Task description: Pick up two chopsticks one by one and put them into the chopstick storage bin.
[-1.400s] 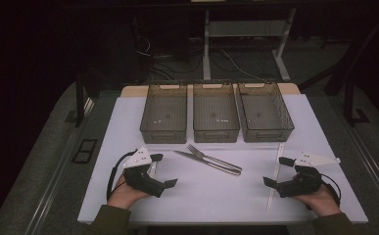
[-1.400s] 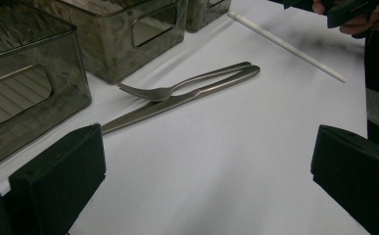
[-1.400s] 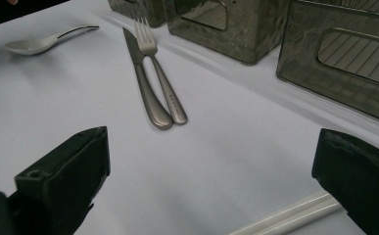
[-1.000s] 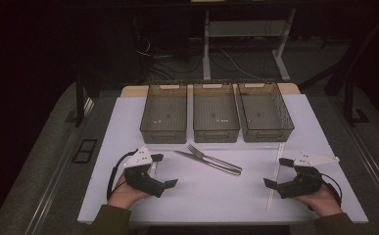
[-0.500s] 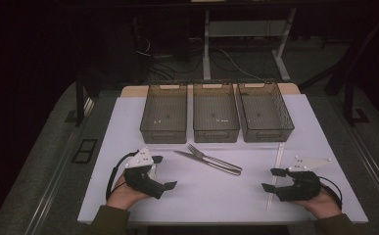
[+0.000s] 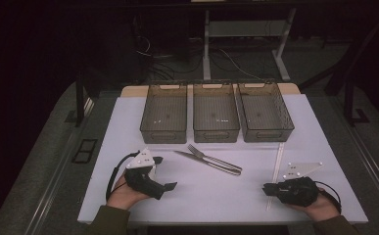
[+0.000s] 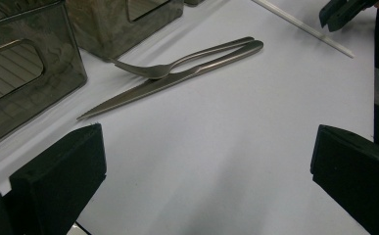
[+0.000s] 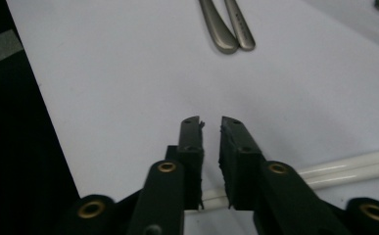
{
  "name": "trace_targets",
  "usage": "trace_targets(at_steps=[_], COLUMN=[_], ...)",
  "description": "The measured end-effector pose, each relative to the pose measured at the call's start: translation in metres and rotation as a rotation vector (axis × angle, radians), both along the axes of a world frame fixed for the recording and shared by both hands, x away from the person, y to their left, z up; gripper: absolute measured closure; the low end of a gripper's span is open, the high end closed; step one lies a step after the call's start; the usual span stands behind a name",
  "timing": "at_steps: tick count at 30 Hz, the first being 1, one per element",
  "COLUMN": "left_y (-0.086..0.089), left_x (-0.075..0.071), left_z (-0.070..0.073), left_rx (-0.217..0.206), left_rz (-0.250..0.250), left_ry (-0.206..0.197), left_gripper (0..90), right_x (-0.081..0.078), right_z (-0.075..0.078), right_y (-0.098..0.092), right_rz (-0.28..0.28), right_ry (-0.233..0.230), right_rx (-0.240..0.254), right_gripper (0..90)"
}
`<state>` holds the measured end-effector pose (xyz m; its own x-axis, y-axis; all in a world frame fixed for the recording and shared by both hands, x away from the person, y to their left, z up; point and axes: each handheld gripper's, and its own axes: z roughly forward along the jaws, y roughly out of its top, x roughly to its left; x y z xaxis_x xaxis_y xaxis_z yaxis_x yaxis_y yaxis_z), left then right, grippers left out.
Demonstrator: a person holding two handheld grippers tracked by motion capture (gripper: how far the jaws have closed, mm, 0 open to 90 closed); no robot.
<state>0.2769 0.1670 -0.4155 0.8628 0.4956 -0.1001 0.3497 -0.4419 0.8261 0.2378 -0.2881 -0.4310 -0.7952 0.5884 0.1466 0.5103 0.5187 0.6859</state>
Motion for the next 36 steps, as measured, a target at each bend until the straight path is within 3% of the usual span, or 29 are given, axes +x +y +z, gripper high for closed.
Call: trace_targets(at_steps=[5,15,25,32,36], left_y=[0.001,0.001,0.002,0.002,0.002], left_x=[0.000,0.000,0.000,0.000,0.000], left_z=[0.000,0.000,0.000,0.000,0.000], left_rx=[0.000,-0.008,-0.008,-0.012,-0.012], left_rz=[0.000,0.004,0.004,0.005,0.005], left_ry=[-0.001,0.002,0.006,0.007,0.008], left_gripper=[0.0,0.0,0.0,0.0,0.0], right_x=[-0.001,-0.002,-0.006,-0.008,-0.006], right_z=[-0.004,-0.009,-0.010,-0.010,-0.002], right_y=[-0.001,0.002,-0.011,-0.022,-0.030], right_rz=[0.019,0.033,0.005,-0.015,-0.075], right_ry=[0.030,0.056,0.058,0.058,0.018], right_rx=[-0.028,-0.079,-0.097,-0.090,-0.039], right_gripper=[89.4,89.7,89.7,89.7,89.5])
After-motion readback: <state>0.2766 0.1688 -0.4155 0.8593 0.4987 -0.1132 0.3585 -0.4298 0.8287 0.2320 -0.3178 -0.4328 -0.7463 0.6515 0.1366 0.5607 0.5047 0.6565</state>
